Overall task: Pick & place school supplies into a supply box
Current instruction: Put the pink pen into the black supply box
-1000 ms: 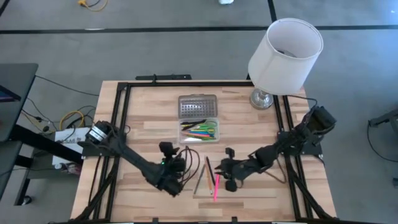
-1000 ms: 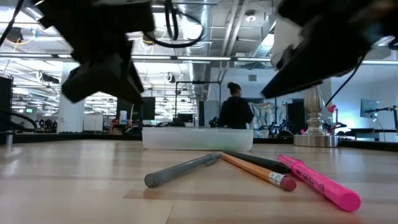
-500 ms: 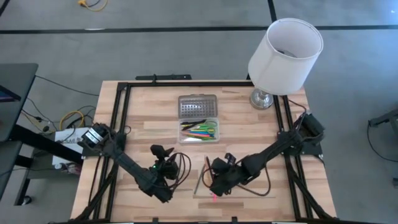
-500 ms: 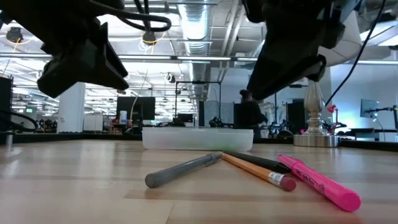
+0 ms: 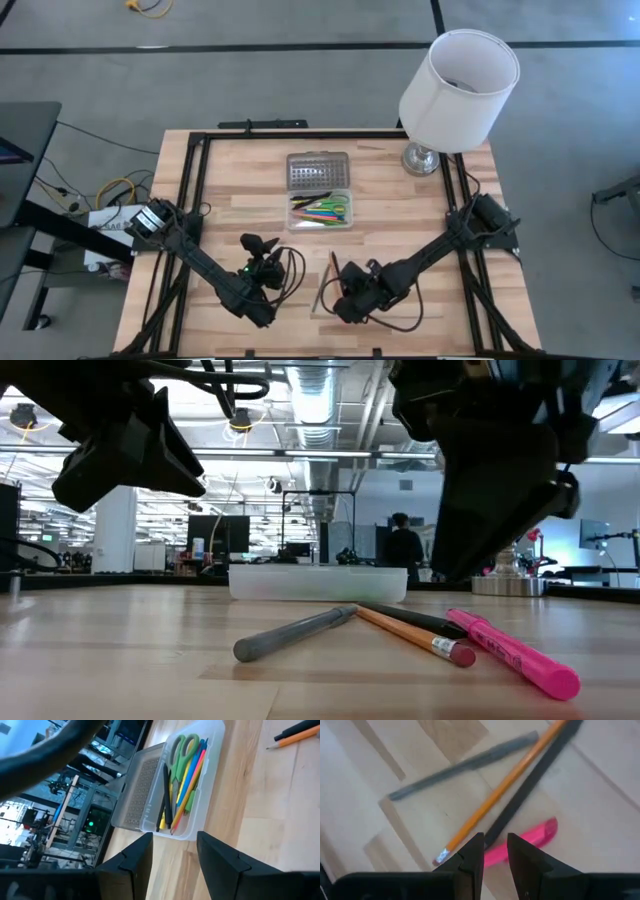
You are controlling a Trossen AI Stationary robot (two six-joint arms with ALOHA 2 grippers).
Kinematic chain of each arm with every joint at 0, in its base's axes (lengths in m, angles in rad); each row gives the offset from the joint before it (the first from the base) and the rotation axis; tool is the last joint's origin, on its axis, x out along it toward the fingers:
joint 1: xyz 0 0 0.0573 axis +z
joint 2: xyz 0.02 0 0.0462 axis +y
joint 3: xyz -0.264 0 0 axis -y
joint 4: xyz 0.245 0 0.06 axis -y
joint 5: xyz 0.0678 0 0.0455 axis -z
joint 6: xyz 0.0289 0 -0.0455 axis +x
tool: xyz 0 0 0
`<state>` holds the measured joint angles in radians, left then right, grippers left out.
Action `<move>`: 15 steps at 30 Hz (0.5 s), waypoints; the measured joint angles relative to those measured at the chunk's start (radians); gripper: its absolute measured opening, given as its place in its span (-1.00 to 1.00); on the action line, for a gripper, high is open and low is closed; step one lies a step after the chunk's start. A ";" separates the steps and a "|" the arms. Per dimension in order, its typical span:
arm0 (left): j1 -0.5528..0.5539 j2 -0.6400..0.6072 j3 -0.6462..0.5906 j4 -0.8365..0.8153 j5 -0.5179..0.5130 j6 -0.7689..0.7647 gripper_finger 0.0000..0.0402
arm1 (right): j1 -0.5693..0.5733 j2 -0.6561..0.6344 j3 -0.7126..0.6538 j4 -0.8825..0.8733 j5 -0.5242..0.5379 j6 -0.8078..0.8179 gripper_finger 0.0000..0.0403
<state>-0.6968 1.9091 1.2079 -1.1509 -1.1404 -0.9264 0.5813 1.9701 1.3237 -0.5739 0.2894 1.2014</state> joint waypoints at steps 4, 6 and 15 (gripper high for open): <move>0.000 0.000 0.000 -0.003 -0.001 0.000 -0.26 | 0.021 -0.002 0.016 -0.023 0.007 0.052 -0.62; 0.001 0.000 0.000 -0.003 -0.010 0.000 -0.26 | 0.029 -0.002 0.015 -0.025 0.005 0.081 -0.62; 0.001 0.000 0.000 -0.003 -0.017 0.000 -0.26 | 0.064 -0.002 0.015 -0.022 -0.004 0.163 -0.62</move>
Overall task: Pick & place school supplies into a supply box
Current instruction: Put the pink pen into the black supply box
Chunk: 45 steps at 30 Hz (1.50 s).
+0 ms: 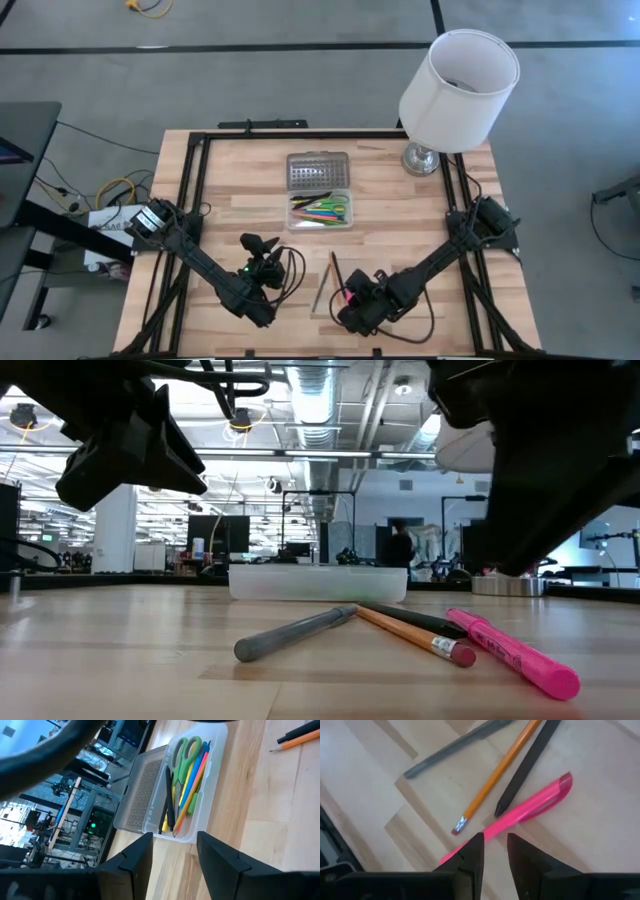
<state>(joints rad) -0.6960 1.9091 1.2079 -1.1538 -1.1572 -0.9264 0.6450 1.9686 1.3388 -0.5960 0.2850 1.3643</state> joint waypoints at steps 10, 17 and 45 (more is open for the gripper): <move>0.000 0.000 0.000 0.000 0.000 0.000 -0.26 | 0.002 0.002 -0.001 0.060 -0.025 -0.050 -0.61; 0.000 0.000 0.000 0.000 0.006 -0.001 -0.26 | -0.005 0.033 0.000 0.071 -0.049 -0.083 -0.45; 0.000 0.000 0.000 0.001 0.025 -0.005 -0.26 | -0.027 0.080 0.001 0.024 -0.103 0.025 -0.07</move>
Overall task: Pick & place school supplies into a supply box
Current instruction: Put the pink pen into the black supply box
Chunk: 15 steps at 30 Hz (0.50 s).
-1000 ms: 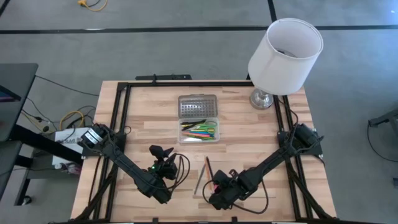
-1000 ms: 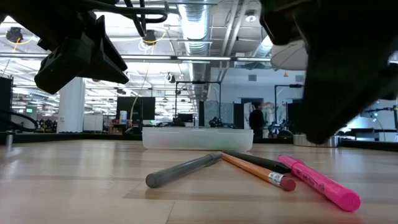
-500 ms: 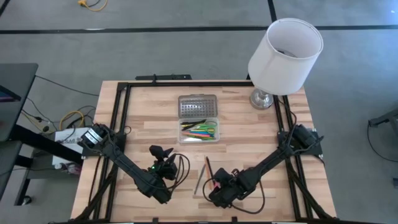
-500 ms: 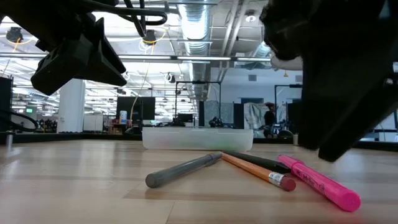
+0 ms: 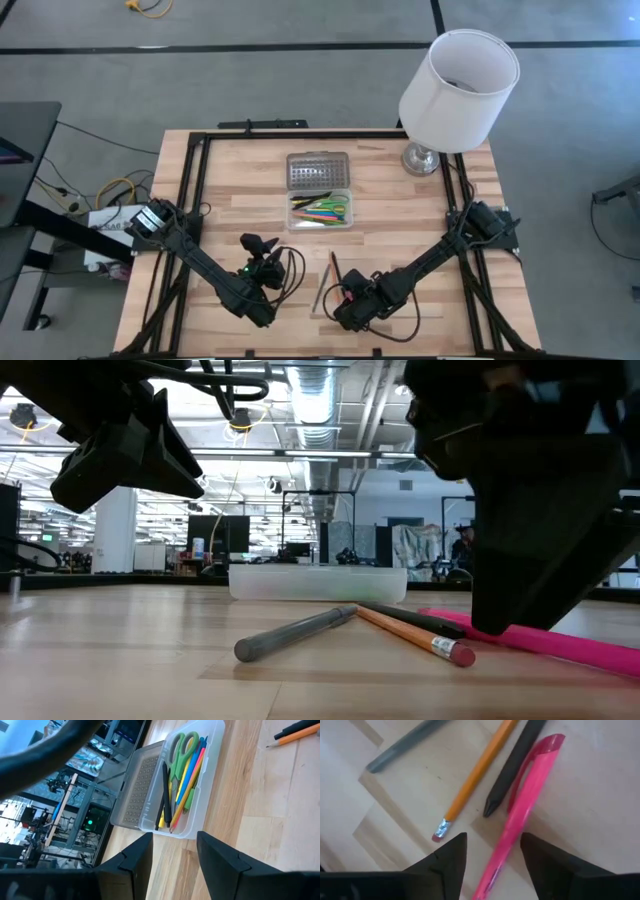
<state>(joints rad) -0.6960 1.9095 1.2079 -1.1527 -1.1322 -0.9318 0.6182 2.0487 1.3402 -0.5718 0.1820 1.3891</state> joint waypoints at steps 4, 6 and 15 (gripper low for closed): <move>0.000 0.000 0.000 0.000 0.000 0.000 -0.26 | 0.002 0.000 0.002 -0.047 -0.002 0.012 -0.16; 0.000 0.000 0.000 0.000 0.000 0.000 -0.26 | 0.002 0.000 0.002 -0.085 -0.009 0.023 -0.21; 0.000 0.000 0.000 0.000 -0.001 0.000 -0.26 | -0.016 0.000 0.002 -0.204 -0.020 0.009 -0.48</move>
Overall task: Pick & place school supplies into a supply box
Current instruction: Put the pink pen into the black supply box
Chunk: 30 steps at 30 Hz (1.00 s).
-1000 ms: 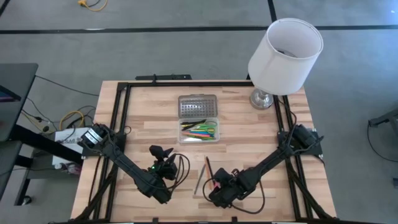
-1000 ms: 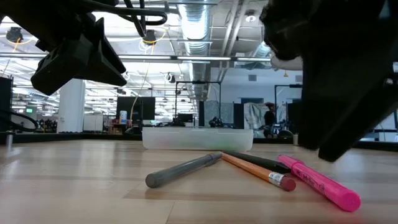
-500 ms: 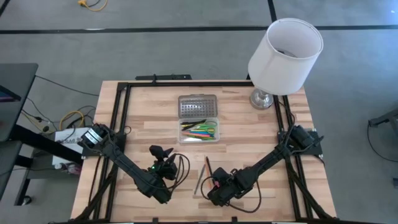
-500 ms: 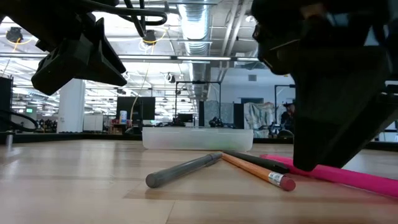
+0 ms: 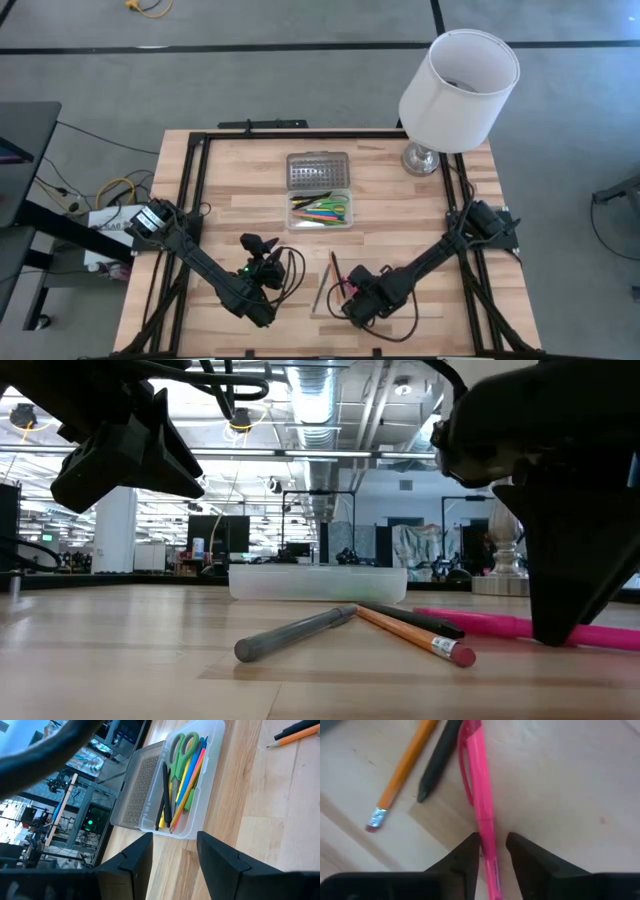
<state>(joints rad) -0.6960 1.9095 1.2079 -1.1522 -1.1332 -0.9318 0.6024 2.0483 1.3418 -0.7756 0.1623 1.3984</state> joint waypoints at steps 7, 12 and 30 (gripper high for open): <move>0.000 0.000 0.000 0.000 -0.001 0.000 -0.26 | -0.035 0.000 -0.002 0.002 0.008 -0.138 -0.59; 0.000 0.000 0.000 0.000 -0.002 0.000 -0.26 | -0.055 0.000 -0.003 0.005 -0.007 -0.236 -0.61; 0.002 0.000 0.000 0.003 -0.007 0.000 -0.26 | -0.086 0.001 -0.003 -0.003 0.016 -0.490 -0.61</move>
<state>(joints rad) -0.6941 1.9099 1.2079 -1.1492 -1.1399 -0.9320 0.5164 2.0495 1.3392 -0.7782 0.1782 0.9085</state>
